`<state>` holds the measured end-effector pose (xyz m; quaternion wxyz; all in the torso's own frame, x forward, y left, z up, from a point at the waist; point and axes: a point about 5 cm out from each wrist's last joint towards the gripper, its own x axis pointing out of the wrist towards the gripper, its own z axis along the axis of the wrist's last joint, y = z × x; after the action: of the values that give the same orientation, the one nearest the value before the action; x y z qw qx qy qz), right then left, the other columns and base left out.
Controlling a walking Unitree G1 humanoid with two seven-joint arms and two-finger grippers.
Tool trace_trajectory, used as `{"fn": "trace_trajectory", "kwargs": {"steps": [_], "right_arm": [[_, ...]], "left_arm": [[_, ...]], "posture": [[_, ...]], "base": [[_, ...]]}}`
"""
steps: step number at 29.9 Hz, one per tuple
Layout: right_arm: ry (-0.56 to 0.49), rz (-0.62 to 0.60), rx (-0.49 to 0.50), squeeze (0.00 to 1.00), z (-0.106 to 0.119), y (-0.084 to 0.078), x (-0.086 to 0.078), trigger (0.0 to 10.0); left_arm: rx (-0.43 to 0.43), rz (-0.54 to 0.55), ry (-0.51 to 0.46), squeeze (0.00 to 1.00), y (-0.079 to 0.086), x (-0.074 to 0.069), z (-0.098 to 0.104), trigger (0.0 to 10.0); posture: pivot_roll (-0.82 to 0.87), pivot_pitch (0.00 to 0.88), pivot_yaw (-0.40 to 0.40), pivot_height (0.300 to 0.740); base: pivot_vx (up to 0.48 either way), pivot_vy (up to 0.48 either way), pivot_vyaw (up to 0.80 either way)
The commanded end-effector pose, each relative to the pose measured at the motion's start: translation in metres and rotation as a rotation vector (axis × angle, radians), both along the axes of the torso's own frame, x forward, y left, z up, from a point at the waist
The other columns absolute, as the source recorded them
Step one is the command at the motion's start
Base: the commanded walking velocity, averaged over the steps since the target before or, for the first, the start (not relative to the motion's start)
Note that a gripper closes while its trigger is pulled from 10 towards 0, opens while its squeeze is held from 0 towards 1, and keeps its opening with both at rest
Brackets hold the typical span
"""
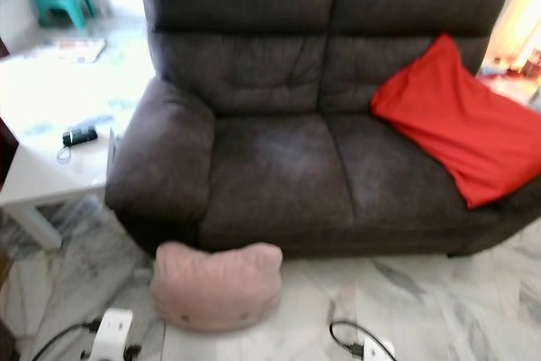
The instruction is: Move the pillow to the sofa from floor
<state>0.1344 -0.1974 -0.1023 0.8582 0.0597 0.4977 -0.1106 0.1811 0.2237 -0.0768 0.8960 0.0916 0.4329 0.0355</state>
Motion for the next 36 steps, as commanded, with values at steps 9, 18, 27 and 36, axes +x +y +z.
{"fn": "trace_trajectory", "kwargs": {"steps": [9, 18, 27, 36], "right_arm": [[0.0, 0.002, -0.005, 0.0, 0.0004, -0.0017, 0.0003, 10.0], [-0.001, 0.005, -0.004, 0.0, 0.0005, -0.0027, 0.0002, 10.0], [0.007, 0.007, -0.004, 0.0, -0.0005, -0.0024, -0.0026, 10.0], [0.011, 0.009, -0.002, 0.0, -0.0011, -0.0016, -0.004, 10.0]], "left_arm": [[-0.005, 0.008, 0.02, 0.0, -0.0007, -0.0034, -0.0022, 10.0], [-0.004, 0.012, 0.022, 0.0, -0.001, -0.0041, -0.0026, 10.0], [-0.003, 0.017, 0.027, 0.0, 0.0002, -0.0059, -0.0032, 10.0], [-0.003, 0.021, 0.031, 0.0, 0.0013, -0.0083, -0.004, 10.0]], "posture": [[0.05, 0.0, -0.047, 0.74], [0.05, 0.0, -0.051, 0.74], [0.05, 0.0, -0.052, 0.74], [0.06, 0.0, -0.051, 0.74]], "base": [[0.0, 0.325, 0.0], [0.0, 0.329, 0.0], [0.0, 0.328, 0.0], [0.0, 0.326, 0.0]]}}
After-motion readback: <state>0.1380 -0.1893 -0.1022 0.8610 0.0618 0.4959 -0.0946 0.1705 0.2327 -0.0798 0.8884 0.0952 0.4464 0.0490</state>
